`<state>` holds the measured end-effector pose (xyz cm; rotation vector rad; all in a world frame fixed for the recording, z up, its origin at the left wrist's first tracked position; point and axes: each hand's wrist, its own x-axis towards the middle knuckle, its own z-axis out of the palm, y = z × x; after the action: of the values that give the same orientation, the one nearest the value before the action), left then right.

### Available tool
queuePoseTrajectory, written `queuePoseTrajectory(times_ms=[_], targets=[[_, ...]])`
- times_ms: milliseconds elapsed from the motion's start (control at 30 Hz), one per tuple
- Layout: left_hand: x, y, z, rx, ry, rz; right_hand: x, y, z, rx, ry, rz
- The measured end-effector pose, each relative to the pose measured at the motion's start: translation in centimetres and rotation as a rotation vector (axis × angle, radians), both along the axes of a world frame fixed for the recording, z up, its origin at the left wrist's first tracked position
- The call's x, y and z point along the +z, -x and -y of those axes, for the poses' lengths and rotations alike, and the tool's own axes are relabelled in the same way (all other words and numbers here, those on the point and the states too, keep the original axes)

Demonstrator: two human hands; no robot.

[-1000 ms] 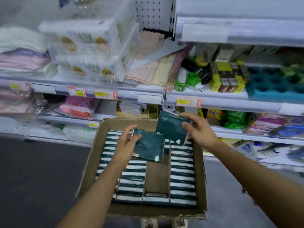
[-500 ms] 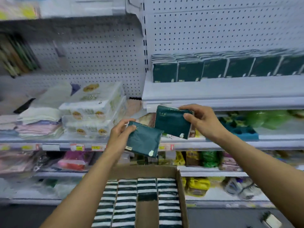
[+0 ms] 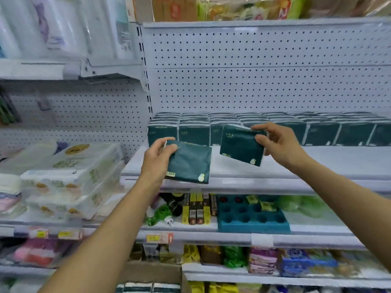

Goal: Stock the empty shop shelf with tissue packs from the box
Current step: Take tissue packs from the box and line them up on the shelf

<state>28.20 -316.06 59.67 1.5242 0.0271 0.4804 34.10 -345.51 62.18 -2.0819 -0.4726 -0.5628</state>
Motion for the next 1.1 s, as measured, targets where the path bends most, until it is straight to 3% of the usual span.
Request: queuePoseTrajectory(times_ms=[333,633,1100], targets=[[-0.7,-5.7,6.5,0.166,0.015,-0.033,-4.8,-7.7,4.7,0.068,0.286,-0.002],[-1.2,-7.3,6.5,0.192,-0.026,-0.087,-4.6,-12.4,1.1,-0.057,0.554,0.322],[-2.0,-10.5,4.6,0.148,0.086,-0.1,-5.7,-17.9,-1.5,-0.21,0.643,0.587]])
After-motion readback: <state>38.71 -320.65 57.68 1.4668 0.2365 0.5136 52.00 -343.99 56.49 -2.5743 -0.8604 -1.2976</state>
